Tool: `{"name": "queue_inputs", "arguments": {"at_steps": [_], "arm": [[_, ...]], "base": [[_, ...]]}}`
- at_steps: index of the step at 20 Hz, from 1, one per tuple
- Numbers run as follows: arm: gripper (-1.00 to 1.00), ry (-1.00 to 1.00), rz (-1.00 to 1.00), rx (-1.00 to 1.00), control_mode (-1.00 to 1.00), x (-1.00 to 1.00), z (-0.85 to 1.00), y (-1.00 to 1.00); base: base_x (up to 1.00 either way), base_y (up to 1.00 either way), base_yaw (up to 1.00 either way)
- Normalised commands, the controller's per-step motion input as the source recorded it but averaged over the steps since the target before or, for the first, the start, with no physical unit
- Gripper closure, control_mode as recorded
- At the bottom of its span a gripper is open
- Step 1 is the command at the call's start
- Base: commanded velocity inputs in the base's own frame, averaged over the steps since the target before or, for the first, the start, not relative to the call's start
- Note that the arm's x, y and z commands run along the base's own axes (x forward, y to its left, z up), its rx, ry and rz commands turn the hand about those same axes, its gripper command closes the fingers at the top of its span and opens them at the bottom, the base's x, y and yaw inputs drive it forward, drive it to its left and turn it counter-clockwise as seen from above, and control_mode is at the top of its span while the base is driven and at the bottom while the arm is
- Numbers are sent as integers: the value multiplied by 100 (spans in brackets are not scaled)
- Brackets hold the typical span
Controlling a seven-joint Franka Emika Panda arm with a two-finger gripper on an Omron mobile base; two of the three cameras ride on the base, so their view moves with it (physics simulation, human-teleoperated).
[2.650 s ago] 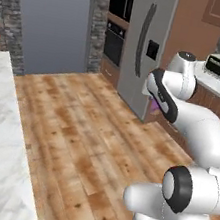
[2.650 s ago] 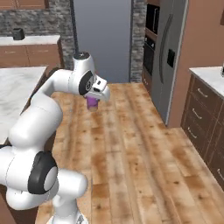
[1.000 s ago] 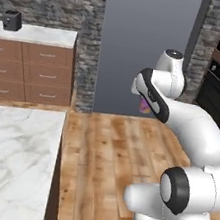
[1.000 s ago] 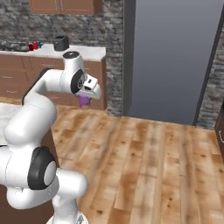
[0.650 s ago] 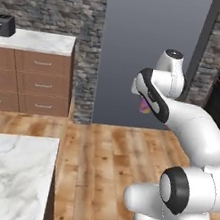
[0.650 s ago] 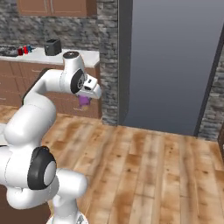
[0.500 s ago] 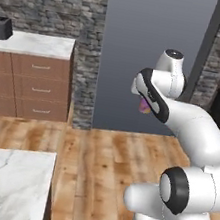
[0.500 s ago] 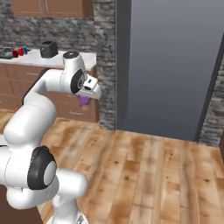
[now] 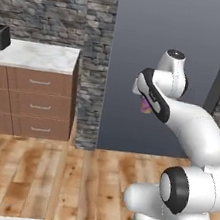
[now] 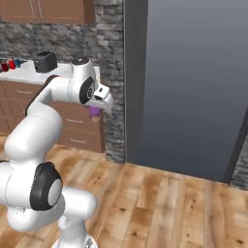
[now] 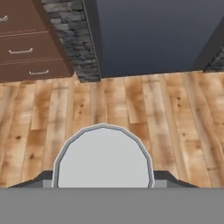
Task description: Four empty soda cans are scattered around the kitchen. Gather all the cans and cluster them next to the stove for recycling.
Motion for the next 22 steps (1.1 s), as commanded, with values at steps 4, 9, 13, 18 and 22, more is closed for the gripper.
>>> {"name": "queue_inputs", "arguments": {"at_steps": [4, 9, 13, 18, 22], "arm": [[100, 0, 0, 0, 100, 0, 0, 0], [100, 0, 0, 0, 100, 0, 0, 0], [100, 0, 0, 0, 100, 0, 0, 0], [100, 0, 0, 0, 100, 0, 0, 0], [100, 0, 0, 0, 100, 0, 0, 0]], "base": [[100, -28, 24], [100, -24, 52], [100, -8, 74], [70, -2, 84], [64, 0, 85]]}}
